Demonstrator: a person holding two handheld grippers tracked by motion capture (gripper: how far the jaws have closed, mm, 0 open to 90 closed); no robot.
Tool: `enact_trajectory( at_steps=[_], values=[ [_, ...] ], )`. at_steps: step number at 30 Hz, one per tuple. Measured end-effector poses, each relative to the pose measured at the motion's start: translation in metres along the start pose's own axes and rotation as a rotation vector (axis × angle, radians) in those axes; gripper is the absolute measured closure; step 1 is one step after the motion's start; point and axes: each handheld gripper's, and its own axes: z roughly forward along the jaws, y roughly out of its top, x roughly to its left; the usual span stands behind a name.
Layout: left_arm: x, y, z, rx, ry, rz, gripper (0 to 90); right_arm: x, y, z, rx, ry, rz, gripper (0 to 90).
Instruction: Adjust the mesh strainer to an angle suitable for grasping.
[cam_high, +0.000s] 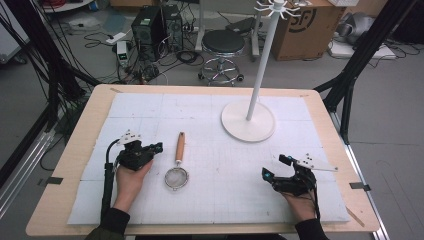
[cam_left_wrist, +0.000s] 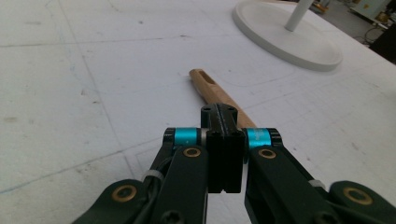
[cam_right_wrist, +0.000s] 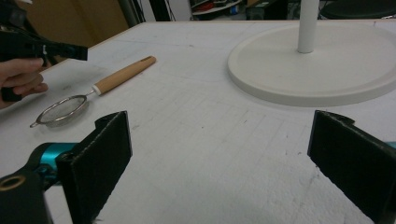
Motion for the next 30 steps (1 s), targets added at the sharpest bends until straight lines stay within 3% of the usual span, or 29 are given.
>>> enact_trajectory(
  at_steps=[1,3,7,9,12,16,21,26,28,30],
  values=[
    [0.001,0.000,0.002,0.002,-0.001,-0.009,90.0,0.000,0.000,0.000,0.000,0.000,0.000,5.5],
    [0.000,0.004,0.009,0.042,0.027,0.015,90.0,-0.001,0.000,0.000,-0.002,-0.004,0.007,5.5],
    [-0.002,0.011,0.025,0.055,0.007,0.014,90.0,-0.002,0.001,-0.003,-0.015,-0.010,0.027,5.5],
    [-0.003,0.010,0.031,0.079,0.024,0.025,90.0,-0.003,0.001,-0.004,-0.019,-0.011,0.028,5.5],
    [-0.003,0.016,0.034,0.062,0.014,0.012,90.0,-0.005,0.001,-0.004,-0.024,-0.014,0.023,5.5],
    [-0.001,0.023,0.044,0.099,0.012,-0.012,90.0,-0.005,0.002,-0.004,-0.027,-0.011,0.029,5.5],
    [-0.001,0.031,0.055,0.104,0.015,-0.015,90.0,-0.005,0.002,-0.005,-0.031,-0.010,0.032,5.5],
    [0.003,0.028,0.062,0.132,0.022,-0.035,90.0,-0.006,0.003,-0.005,-0.037,-0.009,0.033,5.5],
    [0.004,0.029,0.062,0.123,0.004,-0.058,90.0,-0.006,0.003,-0.005,-0.036,-0.010,0.034,5.5],
    [0.003,0.027,0.066,0.153,0.019,-0.044,90.0,-0.006,0.003,-0.005,-0.039,-0.014,0.039,5.5]
  ],
)
